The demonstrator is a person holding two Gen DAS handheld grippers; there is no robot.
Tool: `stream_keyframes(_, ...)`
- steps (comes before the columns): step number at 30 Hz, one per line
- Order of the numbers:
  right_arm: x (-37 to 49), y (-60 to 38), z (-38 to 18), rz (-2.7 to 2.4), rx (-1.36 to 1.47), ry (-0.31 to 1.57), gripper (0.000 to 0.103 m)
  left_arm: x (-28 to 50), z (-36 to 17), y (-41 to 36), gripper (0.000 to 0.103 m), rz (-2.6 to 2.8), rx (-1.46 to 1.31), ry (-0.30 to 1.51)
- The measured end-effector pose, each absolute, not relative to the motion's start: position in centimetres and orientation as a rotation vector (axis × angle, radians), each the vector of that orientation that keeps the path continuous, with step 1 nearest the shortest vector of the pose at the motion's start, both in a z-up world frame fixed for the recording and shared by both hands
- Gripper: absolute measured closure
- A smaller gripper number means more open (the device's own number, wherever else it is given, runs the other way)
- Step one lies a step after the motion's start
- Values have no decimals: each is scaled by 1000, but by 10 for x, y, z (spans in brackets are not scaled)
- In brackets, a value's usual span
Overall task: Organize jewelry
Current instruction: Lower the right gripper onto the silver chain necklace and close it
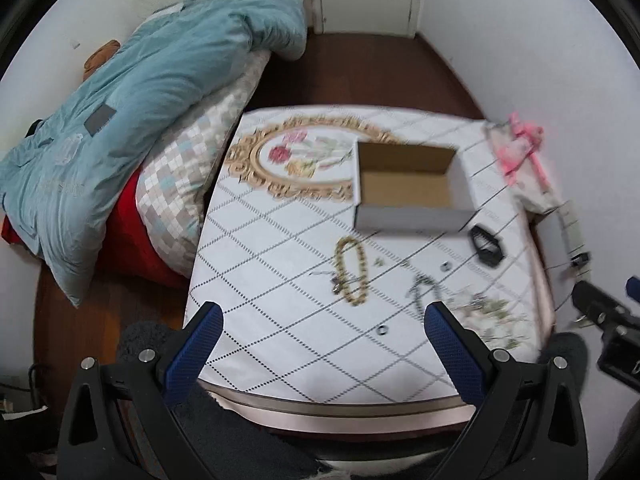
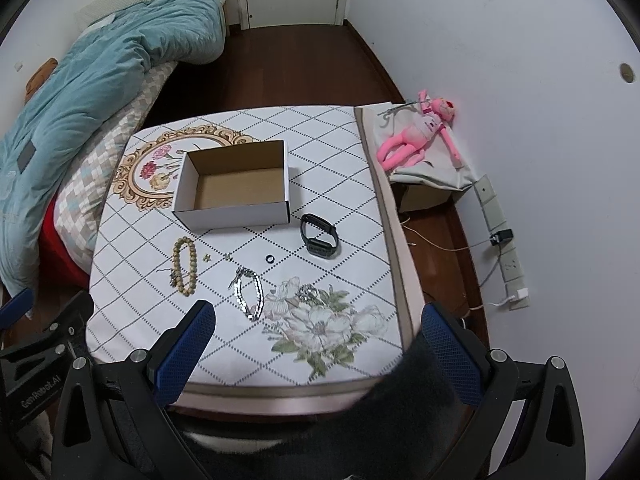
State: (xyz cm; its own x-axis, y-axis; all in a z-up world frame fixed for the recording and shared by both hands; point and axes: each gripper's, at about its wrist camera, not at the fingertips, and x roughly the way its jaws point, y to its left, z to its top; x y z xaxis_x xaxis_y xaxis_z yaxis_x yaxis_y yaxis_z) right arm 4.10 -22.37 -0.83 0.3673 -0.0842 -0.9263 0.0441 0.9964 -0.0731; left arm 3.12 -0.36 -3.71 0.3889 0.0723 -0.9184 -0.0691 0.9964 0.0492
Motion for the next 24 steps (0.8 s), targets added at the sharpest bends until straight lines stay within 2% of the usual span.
stream_keyframes(5, 73, -213, -77, -44, -76, 1287, 1, 45, -89, 1, 0, 124, 49, 1237)
stream_keyframes(12, 94, -196, -178, 26, -41, 1446, 35, 56, -151, 0, 0, 154, 154, 1311)
stream_keyframes(14, 96, -193, -199, 39, -16, 1468, 38, 57, -167, 1, 0, 167, 171, 1341)
stream_keyframes(17, 99, -188, -221, 51, 5, 1491, 48, 59, -184, 5, 0, 177, 173, 1372)
stream_keyframes(24, 102, -175, -241, 77, -9, 1448, 68, 58, -200, 5, 0, 171, 145, 1403)
